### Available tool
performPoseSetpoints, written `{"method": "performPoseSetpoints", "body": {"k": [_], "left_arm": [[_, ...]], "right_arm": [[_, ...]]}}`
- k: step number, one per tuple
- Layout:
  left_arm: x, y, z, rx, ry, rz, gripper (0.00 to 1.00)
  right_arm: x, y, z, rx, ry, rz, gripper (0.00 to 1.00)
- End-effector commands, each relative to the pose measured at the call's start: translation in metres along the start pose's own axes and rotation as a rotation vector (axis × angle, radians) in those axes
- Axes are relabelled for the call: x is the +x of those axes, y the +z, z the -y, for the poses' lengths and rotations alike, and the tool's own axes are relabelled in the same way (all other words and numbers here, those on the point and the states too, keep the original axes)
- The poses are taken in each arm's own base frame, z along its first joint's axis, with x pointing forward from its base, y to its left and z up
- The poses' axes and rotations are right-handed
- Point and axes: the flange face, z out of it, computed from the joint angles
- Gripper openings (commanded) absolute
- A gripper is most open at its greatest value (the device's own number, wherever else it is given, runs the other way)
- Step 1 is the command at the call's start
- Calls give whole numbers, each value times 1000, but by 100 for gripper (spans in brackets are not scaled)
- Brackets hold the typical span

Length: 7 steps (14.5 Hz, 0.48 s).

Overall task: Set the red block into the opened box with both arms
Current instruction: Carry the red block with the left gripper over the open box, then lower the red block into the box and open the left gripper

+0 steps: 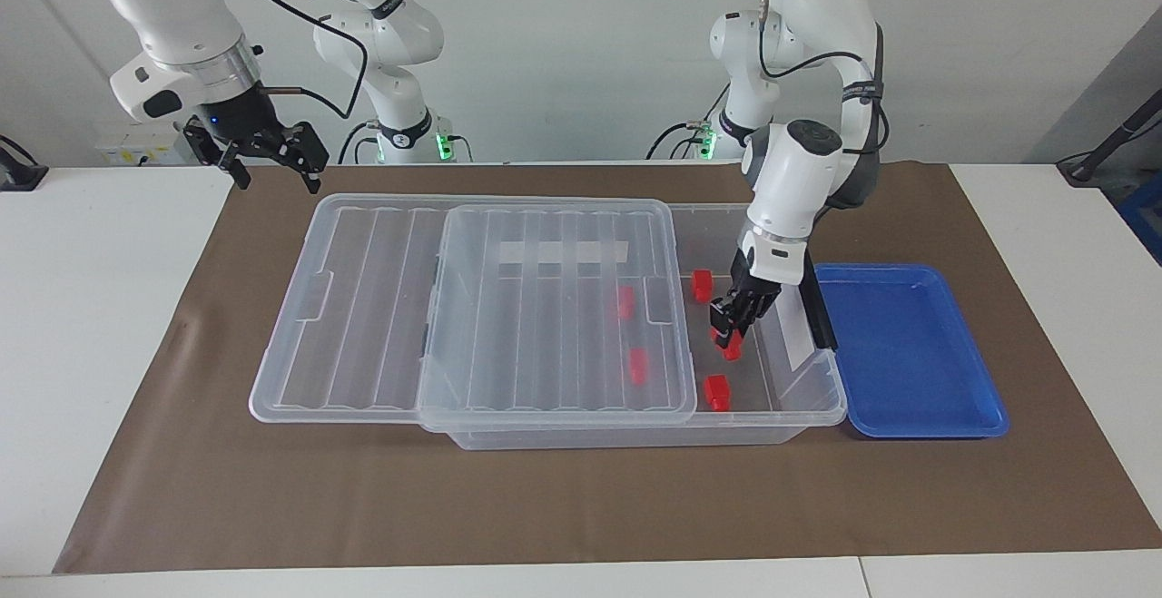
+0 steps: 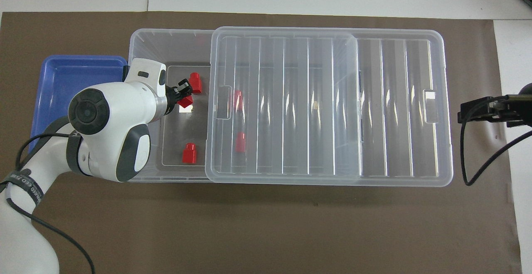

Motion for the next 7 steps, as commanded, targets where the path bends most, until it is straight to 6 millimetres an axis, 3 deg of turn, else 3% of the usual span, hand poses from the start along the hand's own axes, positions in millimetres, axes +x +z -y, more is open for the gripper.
{"method": "performPoseSetpoints", "body": {"k": [1,3,7], "left_arm": [[-10,29,2,26,69,-8,29],[-16,41,8,65,117,-2,29],[-20,45,12,87,144,1,30]], "right_arm": [[-4,0,-4,23,-14,-8,100],[-4,0,-4,23,-14,-6,100],[-3,0,-5,23,-11,-7,100]]}}
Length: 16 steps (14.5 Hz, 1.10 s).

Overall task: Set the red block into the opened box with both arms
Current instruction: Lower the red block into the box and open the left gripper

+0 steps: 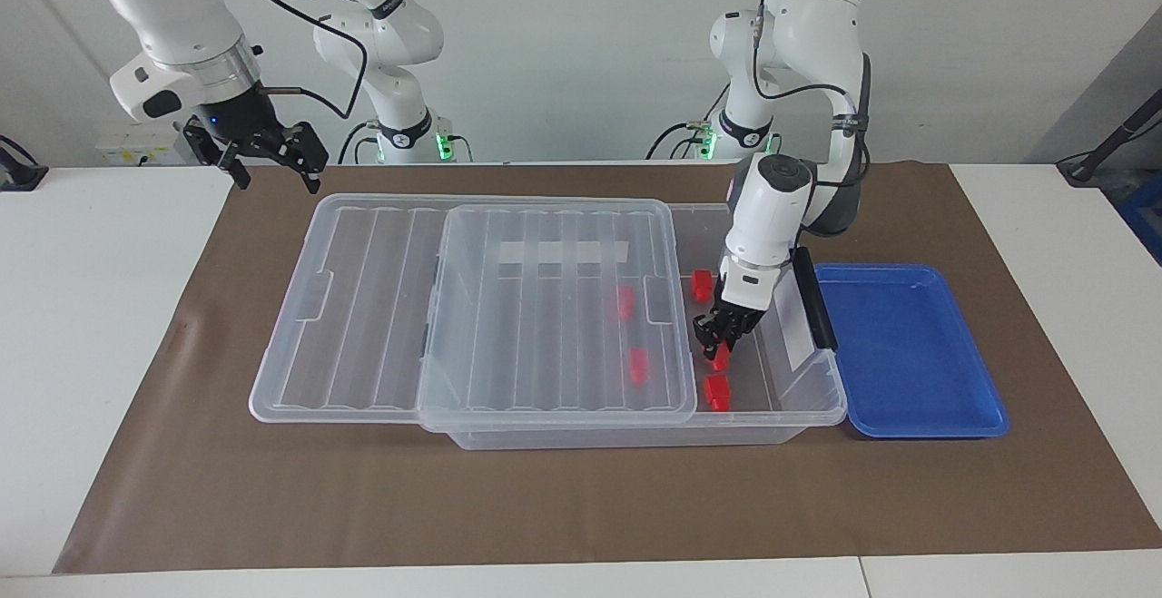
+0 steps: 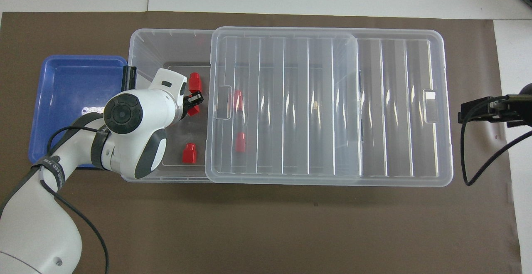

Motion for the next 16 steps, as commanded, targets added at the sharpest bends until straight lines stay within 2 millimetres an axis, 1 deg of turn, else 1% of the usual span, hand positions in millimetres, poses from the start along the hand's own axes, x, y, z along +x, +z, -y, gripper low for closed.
{"method": "performPoseSetpoints", "body": {"k": [1,2,3,4,7,9,11,12,14,16], "left_arm": [[-5,1,5,13,33,-15,37],[-2,0,5,11,30,-19,54],[-1,-1,5,9,28,-22,95],[0,-1,5,10,28,-22,100],[0,-3,3,9,26,-24,100],[0,-12,2,33,22,-5,100],[4,-34,-3,63,2,12,100],[6,-48,-6,66,-30,7,100],[7,-69,-10,55,-128,-15,100],[3,-88,-16,58,-213,-20,100]], "right_arm": [[-4,1,-5,23,-13,-7,100],[-4,2,-5,23,-13,-4,100],[-4,1,-6,23,-11,-8,100],[-4,2,-6,24,-11,-10,100],[-4,4,-7,23,-10,-7,100],[-4,3,-7,24,-10,-8,100],[-4,4,-8,24,-8,-7,100],[-5,2,-8,24,-8,-9,100],[-5,3,-8,24,-8,-8,100],[-5,3,-7,24,-10,-8,100]]}}
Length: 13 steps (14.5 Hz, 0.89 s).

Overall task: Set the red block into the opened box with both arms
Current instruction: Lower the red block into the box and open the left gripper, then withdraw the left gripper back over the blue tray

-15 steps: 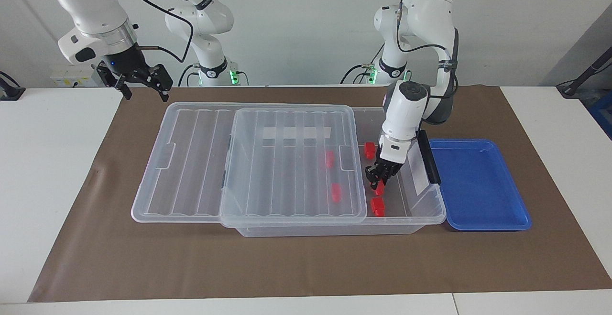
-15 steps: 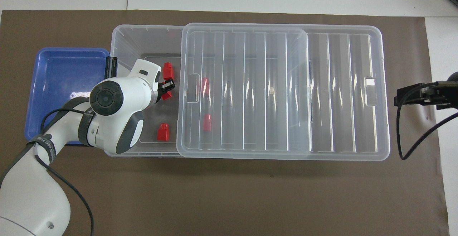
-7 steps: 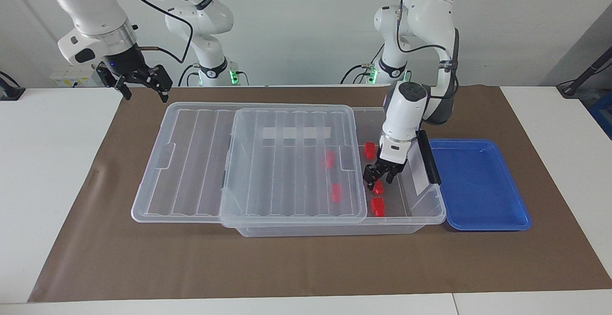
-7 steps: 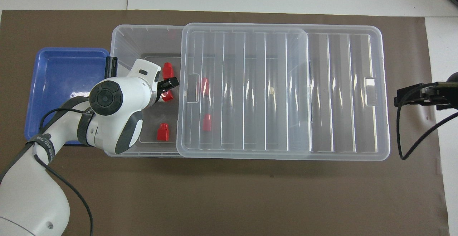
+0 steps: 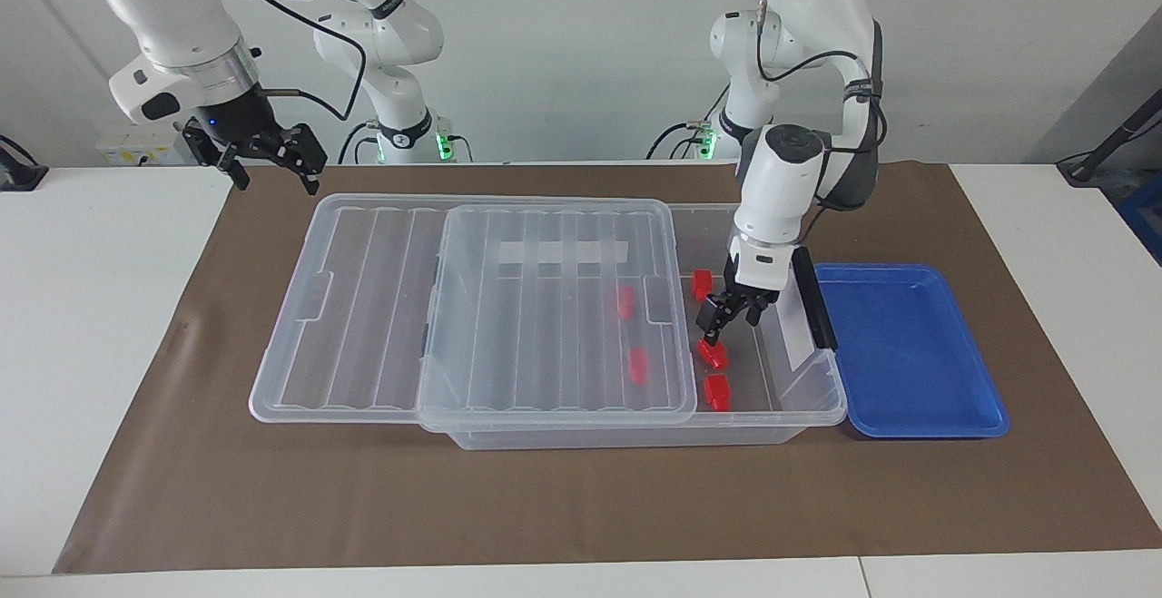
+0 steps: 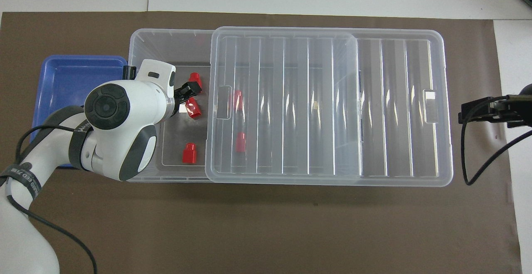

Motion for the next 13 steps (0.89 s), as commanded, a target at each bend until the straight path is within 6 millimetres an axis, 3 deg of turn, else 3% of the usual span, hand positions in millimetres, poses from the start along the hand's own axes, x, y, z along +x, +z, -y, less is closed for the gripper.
{"method": "performPoseSetpoints", "body": {"k": [1,5,9,10,12,13], "left_arm": [[-14,-35,-8,22,-114,-10,100],[-6,-81,-10,78,-152,3,100],[27,-173,22,25,-201,-79,100],[35,-186,27,30,-200,-85,100],[51,-208,41,71,-124,-69,100],[59,-210,53,97,-73,-52,100]], "right_arm": [[-6,2,-5,24,-14,-9,100],[-6,1,-5,24,-14,-10,100],[-6,2,-6,24,-17,-7,100],[-6,4,-5,24,-31,-6,100],[-4,4,-7,25,-46,-21,92],[-4,4,-7,25,-54,-21,82]]}}
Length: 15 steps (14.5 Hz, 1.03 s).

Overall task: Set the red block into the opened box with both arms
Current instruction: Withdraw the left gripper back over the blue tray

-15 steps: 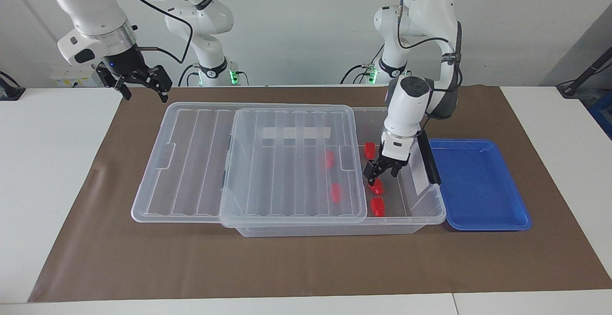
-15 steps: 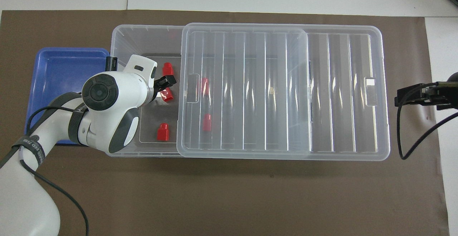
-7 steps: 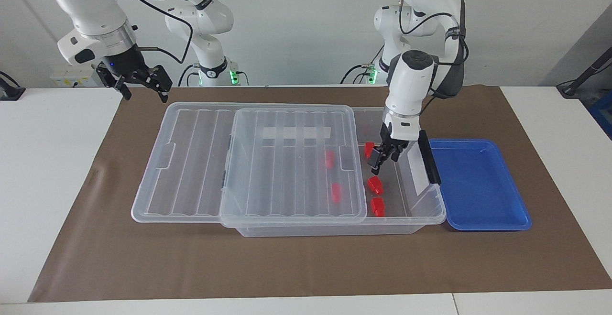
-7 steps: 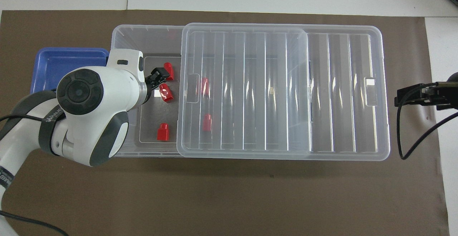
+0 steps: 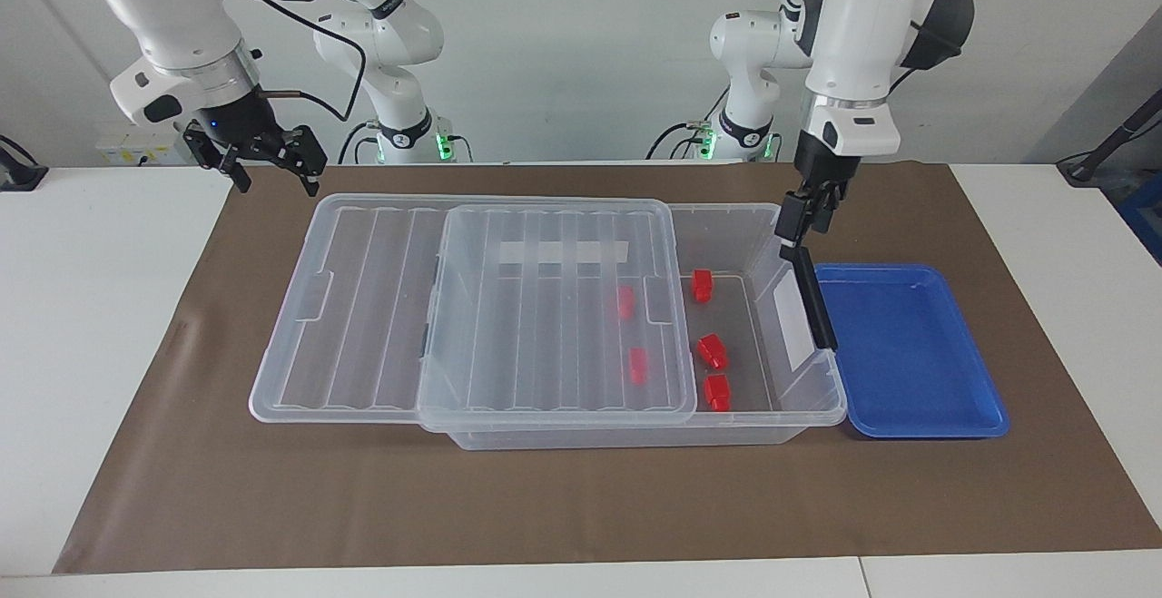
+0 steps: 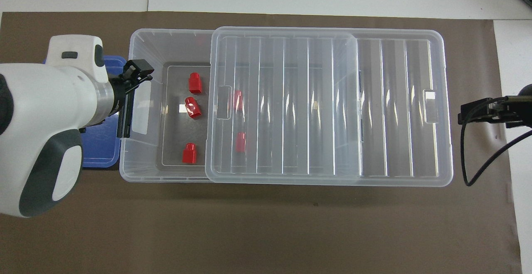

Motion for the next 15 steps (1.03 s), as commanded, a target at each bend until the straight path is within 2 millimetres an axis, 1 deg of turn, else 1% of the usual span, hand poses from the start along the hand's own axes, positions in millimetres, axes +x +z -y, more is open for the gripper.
{"method": "performPoseSetpoints", "body": {"k": [1,2,3,4,6,8,9,10,12,13,15], "left_arm": [[26,-11,26,59,123,23,100],[34,-13,37,73,172,31,100],[39,-14,47,88,233,43,100],[47,-15,57,102,293,57,100],[55,-13,77,135,425,105,100],[72,-13,108,165,502,154,100],[79,-12,118,168,522,166,100],[79,-11,120,163,530,171,100],[78,-11,117,161,533,168,100],[75,-12,114,160,539,168,100],[71,-11,112,161,551,173,100]], "right_arm": [[-6,1,-6,26,-25,-16,70],[-5,2,-7,26,-25,-15,51],[-5,2,-8,27,-25,-13,10],[-5,2,-8,29,-22,-13,0],[-3,6,-10,28,-21,-15,0],[5,10,-27,25,-54,-49,0],[9,14,-33,23,-76,-68,0],[11,19,-41,18,-95,-80,0],[20,44,-58,7,-184,-111,0],[29,57,-64,-3,-247,-141,0],[47,81,-73,-16,-303,-163,0]]}}
